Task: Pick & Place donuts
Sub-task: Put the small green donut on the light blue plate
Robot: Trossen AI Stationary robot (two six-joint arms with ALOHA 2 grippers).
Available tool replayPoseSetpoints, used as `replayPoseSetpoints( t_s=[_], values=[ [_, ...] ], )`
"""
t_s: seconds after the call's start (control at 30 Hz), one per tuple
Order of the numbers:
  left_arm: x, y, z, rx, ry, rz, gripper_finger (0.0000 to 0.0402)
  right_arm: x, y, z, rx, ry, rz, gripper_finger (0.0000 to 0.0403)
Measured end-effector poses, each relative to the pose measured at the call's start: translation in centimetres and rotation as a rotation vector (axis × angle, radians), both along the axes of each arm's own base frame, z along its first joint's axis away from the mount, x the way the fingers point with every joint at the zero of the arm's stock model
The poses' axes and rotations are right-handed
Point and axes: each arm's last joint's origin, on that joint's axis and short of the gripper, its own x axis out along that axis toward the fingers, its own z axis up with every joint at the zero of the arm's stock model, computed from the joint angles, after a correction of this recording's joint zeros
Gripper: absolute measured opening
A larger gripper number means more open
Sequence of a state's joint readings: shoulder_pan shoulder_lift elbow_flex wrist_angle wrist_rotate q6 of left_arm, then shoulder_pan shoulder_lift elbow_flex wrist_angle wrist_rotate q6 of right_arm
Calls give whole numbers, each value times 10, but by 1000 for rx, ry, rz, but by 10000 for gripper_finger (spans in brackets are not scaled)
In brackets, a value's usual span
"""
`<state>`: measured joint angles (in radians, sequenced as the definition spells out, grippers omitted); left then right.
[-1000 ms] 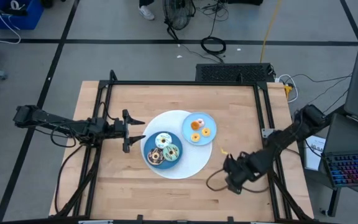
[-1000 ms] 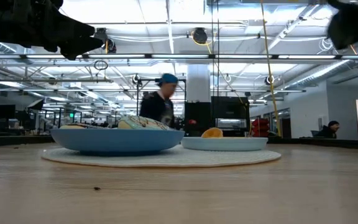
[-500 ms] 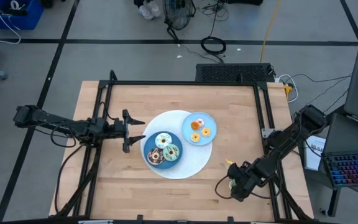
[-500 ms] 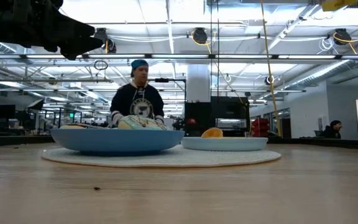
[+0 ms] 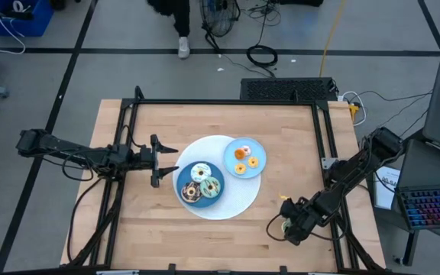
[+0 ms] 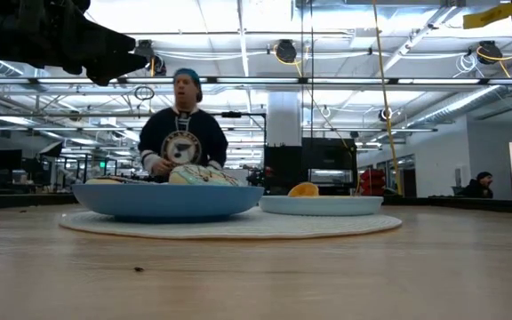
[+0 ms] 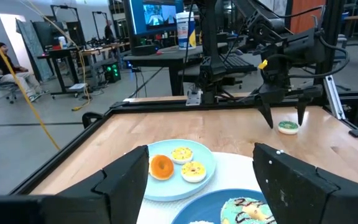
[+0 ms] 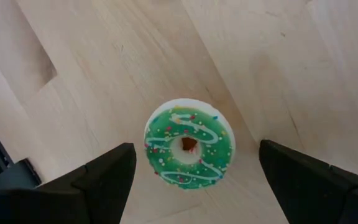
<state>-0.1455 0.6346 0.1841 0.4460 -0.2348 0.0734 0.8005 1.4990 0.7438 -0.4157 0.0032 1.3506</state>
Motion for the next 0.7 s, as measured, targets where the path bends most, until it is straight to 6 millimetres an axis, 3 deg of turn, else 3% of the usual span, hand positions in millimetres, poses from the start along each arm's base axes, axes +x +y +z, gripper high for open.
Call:
replayPoseSetpoints(
  t_s=[0.33, 0.7],
  values=[
    [0, 0, 0, 0, 0, 0, 275, 0, -1, -1, -8, -3, 27, 317],
    [0, 0, 0, 0, 0, 0, 276, -1, -3, -2, -52, -18, 40, 244]
  ],
)
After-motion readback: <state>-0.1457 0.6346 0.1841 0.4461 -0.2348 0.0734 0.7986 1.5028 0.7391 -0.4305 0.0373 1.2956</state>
